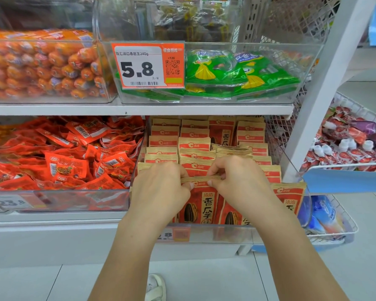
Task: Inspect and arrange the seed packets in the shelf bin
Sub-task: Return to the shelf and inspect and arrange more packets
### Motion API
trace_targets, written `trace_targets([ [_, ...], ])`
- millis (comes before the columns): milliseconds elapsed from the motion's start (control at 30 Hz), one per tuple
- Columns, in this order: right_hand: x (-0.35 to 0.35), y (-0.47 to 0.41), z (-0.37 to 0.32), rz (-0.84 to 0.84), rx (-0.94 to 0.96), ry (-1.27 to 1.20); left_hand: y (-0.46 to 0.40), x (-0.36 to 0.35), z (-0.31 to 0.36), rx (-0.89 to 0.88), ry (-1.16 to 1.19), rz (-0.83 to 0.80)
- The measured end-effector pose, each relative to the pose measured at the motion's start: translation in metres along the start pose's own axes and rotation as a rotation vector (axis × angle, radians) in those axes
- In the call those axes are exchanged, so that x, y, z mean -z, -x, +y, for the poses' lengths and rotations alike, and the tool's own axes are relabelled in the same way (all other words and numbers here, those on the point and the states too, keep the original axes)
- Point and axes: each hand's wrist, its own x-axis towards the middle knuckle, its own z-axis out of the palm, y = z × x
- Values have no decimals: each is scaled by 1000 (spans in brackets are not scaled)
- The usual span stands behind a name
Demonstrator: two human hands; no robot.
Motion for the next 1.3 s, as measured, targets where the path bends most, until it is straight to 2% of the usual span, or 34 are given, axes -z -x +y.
trace_targets([
  [100, 6, 2, -1, -26, 1, -32, 3, 6, -2, -14, 104, -56],
  [200, 7, 0, -8, 75, 35, -108, 2, 18, -3, 3, 179, 38],
  [267, 5, -7, -13, 139, 60, -108, -9, 21, -5, 8, 100, 55],
  [333, -1, -13, -15, 155, 85, -79, -28, 18, -10, 14, 6, -22],
  [400, -9, -20, -14, 132, 107, -41, -53, 13, -18, 6, -62, -125],
  [500, -20, -26, -13, 97, 130, 5, -93, 4, -30, -25, -131, -180],
  [833, -21, -29, -9, 65, 137, -3, -152, -20, -41, -56, -249, -65],
  [967, -21, -30, -6, 51, 149, -22, -164, -23, -42, -92, -378, -17],
  [1067, -20, -29, -4, 39, 151, -26, -163, -17, -39, -86, -390, 54],
  [1300, -18, -26, -4, 22, 160, -37, -136, 1, -48, -239, -441, 49],
])
